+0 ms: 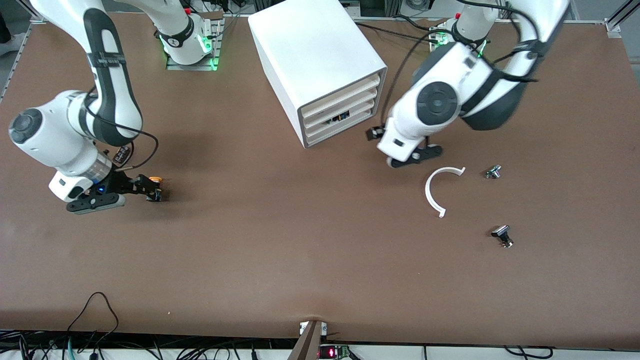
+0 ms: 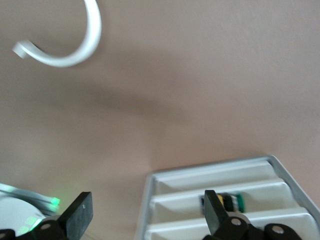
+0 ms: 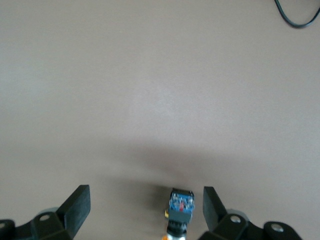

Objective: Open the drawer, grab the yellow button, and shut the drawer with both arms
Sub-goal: 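Lower the button onto the table with the right gripper and open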

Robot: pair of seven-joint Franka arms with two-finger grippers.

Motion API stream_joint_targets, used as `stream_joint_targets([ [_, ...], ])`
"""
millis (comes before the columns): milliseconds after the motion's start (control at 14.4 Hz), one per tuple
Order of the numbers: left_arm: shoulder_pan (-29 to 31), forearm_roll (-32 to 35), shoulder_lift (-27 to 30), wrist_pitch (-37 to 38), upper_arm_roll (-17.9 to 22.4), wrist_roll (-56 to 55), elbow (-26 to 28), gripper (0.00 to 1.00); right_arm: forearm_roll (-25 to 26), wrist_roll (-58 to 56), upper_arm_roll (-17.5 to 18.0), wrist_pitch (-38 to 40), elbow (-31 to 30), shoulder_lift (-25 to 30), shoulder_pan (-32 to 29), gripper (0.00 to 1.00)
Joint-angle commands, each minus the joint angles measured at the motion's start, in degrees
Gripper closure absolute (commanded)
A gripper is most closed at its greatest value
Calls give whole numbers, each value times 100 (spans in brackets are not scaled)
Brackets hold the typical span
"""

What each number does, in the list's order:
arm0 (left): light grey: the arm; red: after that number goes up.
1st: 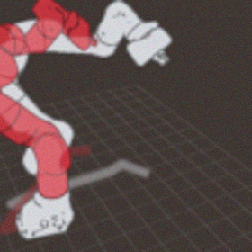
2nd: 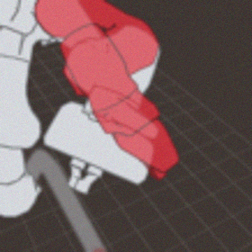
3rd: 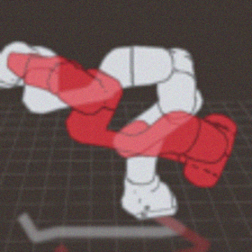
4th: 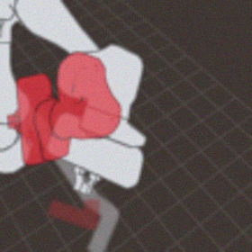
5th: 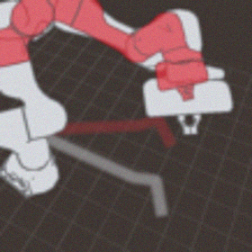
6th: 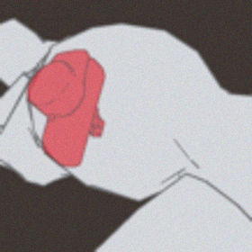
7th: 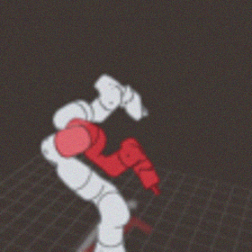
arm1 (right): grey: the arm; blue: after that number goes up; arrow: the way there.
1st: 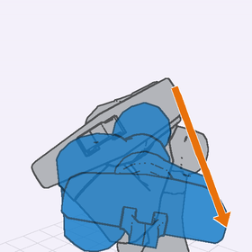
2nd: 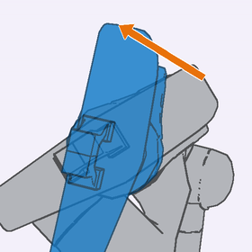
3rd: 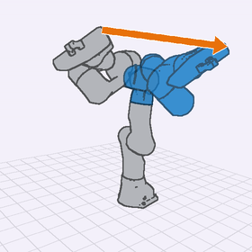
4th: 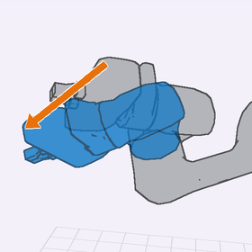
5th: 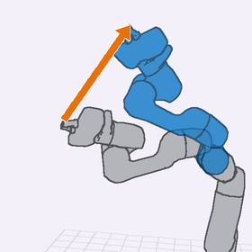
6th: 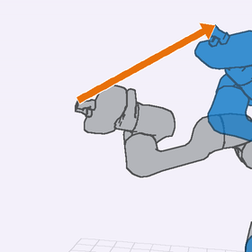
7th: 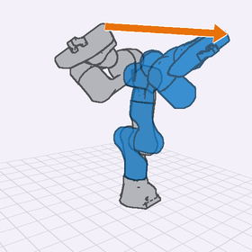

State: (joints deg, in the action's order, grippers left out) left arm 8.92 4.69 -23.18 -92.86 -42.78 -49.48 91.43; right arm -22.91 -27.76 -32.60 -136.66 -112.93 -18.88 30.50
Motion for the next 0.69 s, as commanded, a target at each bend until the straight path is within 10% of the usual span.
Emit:
stream_joint_targets([
  [0,469,444,68,767,-90,1365,-536,1,251,-63,-132,664,314,332,9,0],
  [417,803,1491,68,1552,-20,3662,-1732,1,1139,727,692,2238,1589,429,-1053,0],
  [625,447,985,743,1333,1039,3998,-1620,1,1446,1078,1165,2949,2115,438,-1465,0],
])
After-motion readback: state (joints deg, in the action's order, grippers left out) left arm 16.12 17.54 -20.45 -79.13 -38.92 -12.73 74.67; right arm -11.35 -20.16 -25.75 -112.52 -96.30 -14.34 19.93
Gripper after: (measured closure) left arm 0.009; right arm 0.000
